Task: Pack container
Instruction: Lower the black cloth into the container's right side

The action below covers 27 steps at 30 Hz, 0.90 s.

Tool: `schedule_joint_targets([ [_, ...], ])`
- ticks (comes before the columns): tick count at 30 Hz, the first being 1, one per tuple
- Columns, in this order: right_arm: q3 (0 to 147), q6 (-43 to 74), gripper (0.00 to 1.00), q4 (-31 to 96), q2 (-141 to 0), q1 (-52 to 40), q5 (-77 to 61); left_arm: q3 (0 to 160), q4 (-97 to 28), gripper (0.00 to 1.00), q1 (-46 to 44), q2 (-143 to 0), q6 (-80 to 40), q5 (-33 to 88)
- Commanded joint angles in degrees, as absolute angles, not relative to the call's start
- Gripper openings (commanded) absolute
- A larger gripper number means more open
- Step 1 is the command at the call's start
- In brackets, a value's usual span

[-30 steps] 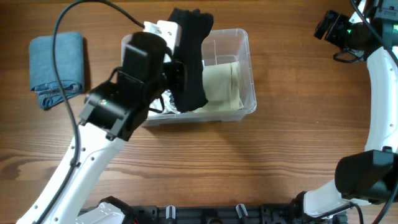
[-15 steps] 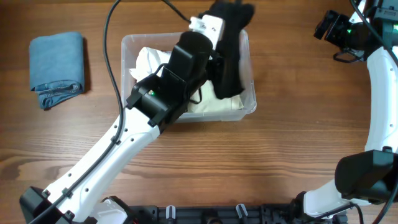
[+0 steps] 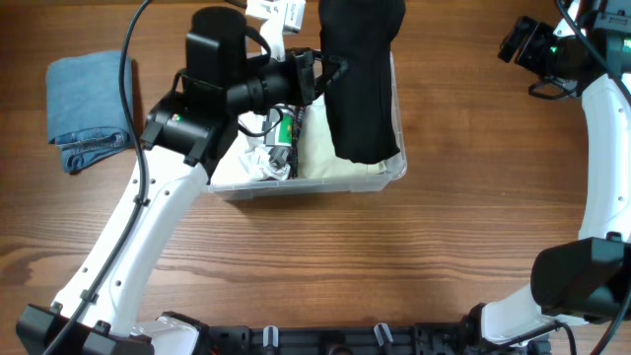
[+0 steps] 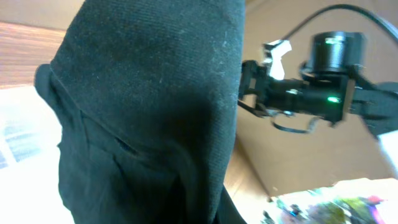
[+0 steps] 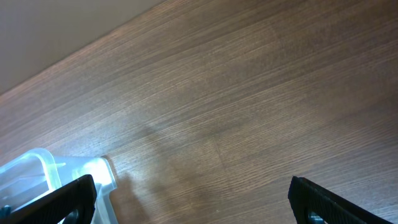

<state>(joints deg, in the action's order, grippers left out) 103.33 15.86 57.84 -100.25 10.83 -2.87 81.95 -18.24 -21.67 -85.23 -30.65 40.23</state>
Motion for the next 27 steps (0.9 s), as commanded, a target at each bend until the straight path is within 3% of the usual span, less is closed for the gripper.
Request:
schedule_joint_targets([
  [1,103.5,16.6,1.0,57.7,-100.3,10.7,-2.1,83.4,-15.7,0.04,-20.6,-84.5,-32.2,51.1],
  [10,103.5,16.6,1.0,57.7,-100.3,10.7,-2.1,83.4,-13.8,0.04,-20.1,-93.8,-32.8,52.8],
  [19,103.5,16.6,1.0,57.7,-100.3,10.7,-2.1,83.4,-0.3,0.04,-19.9,-103.3,-45.7,55.2],
  [27,103.5,16.6,1.0,57.7,-100.3,10.7,-2.1,81.7,-0.7,0.04,-19.0,-105.8,-48.5,54.7],
])
